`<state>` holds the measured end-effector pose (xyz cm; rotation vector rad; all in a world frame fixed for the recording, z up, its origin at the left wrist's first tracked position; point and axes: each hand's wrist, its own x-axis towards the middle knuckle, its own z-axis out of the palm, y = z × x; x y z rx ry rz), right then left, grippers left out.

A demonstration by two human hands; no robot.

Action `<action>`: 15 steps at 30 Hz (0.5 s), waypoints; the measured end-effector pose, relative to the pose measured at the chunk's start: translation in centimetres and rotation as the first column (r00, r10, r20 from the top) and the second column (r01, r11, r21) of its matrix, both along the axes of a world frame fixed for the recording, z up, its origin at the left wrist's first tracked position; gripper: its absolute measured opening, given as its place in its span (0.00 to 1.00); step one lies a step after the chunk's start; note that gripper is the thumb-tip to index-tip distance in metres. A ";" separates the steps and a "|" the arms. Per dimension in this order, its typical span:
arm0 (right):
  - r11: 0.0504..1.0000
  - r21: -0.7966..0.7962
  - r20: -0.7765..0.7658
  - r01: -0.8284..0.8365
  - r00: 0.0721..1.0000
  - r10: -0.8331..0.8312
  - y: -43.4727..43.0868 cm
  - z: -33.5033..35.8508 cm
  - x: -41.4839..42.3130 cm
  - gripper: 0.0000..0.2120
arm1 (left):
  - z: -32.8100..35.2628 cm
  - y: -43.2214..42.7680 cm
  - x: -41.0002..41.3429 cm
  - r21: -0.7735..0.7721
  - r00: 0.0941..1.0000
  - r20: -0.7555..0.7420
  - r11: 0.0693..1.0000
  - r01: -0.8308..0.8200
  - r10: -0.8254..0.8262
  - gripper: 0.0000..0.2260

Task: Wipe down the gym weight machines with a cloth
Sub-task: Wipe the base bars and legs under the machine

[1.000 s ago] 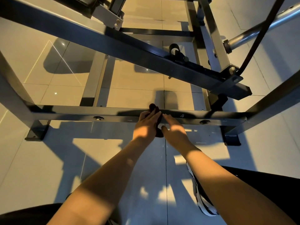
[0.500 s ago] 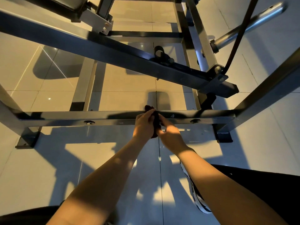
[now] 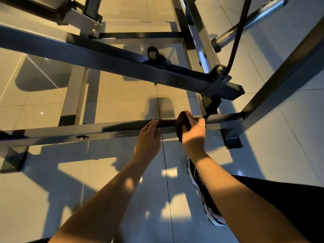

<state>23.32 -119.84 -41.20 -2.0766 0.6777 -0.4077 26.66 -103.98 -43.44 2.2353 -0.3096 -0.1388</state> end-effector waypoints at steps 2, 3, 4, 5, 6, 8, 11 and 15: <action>0.998 0.042 -0.062 0.043 0.997 -0.040 0.2 -0.4 1.2 0.12 | -0.5 0.5 0.1 0.032 1.000 -0.002 0.999 0.008 -0.008 0.17; 0.989 0.140 -0.088 -0.051 0.994 0.063 1.2 -0.3 1.8 0.14 | -0.5 0.6 0.1 0.026 1.000 -0.011 1.000 0.013 -0.013 0.17; 0.978 0.159 -0.140 -0.135 0.978 0.157 2.4 -0.7 2.3 0.15 | -0.5 0.7 0.1 0.011 1.000 -0.023 1.000 0.007 -0.007 0.17; 0.960 0.224 -0.156 -0.168 0.966 0.206 3.7 -0.7 2.7 0.12 | -0.3 0.9 0.1 -0.009 0.999 -0.039 1.000 -0.010 0.010 0.17; 0.943 0.264 -0.146 -0.204 0.958 0.248 4.9 -0.7 2.8 0.06 | -0.1 1.0 0.2 -0.032 0.997 -0.067 0.998 -0.045 0.043 0.17; 0.948 0.162 -0.099 -0.274 0.951 0.292 5.9 -0.5 3.1 0.02 | 0.1 1.7 0.2 -0.081 0.989 -0.121 0.992 -0.097 0.087 0.16; 0.963 -0.005 -0.184 -0.268 0.947 0.263 3.7 -1.0 2.6 0.04 | 0.0 2.5 0.2 -0.045 0.998 -0.050 0.998 -0.045 0.042 0.16; 0.993 0.109 0.037 0.055 0.998 -0.059 -0.3 -2.0 0.8 0.09 | -0.6 2.1 -0.4 -0.031 0.998 -0.039 0.999 -0.042 0.041 0.17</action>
